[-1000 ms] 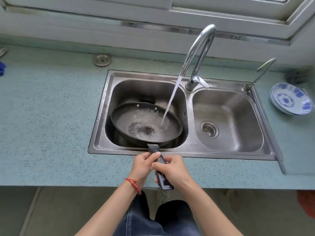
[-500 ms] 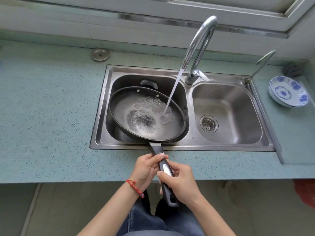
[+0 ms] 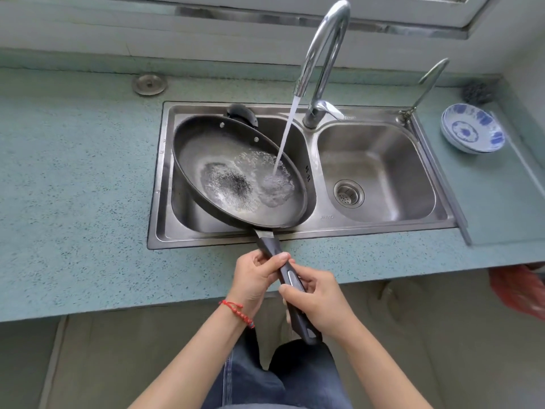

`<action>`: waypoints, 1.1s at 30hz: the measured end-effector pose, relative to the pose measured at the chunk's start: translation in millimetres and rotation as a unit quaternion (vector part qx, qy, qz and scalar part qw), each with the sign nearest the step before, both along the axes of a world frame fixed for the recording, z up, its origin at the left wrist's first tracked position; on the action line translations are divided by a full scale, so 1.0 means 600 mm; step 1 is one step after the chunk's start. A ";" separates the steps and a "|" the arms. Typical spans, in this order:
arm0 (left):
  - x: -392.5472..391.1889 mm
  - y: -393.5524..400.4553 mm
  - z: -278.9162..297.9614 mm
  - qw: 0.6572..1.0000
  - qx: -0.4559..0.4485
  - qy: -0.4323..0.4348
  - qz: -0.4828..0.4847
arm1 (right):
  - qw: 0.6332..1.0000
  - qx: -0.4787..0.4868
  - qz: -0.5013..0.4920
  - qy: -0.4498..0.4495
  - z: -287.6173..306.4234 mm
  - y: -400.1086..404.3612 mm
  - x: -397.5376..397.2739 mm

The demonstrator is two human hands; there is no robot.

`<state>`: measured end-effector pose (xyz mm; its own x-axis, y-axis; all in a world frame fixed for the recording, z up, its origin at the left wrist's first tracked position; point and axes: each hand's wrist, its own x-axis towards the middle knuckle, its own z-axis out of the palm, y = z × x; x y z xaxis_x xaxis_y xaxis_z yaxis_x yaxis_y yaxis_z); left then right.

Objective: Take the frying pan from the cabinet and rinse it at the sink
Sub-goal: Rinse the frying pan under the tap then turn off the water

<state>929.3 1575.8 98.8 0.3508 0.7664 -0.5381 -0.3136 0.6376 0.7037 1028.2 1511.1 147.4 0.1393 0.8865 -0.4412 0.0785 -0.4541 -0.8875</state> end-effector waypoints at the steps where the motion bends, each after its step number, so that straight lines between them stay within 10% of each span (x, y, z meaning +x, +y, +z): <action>1: 0.002 -0.003 0.002 1.000 0.008 0.005 0.003 | 1.000 -0.003 0.002 -0.014 0.002 -0.002 0.002; 10: 0.018 -0.017 0.012 0.985 0.113 0.125 0.025 | 0.998 0.009 -0.051 -0.019 -0.006 -0.016 0.001; 25: 0.014 -0.041 0.019 0.988 -0.067 -0.131 0.051 | 0.977 0.025 -0.083 0.197 -0.020 -0.032 0.003; 33: 0.022 -0.031 0.028 0.993 -0.032 -0.097 0.066 | 0.982 0.021 -0.028 0.187 -0.020 -0.029 0.028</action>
<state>942.5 1557.1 115.6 0.3508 0.7788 -0.5200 -0.5232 0.6235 0.5809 1045.2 1493.8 135.7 0.0240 0.9006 -0.4339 -0.2800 -0.4106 -0.8678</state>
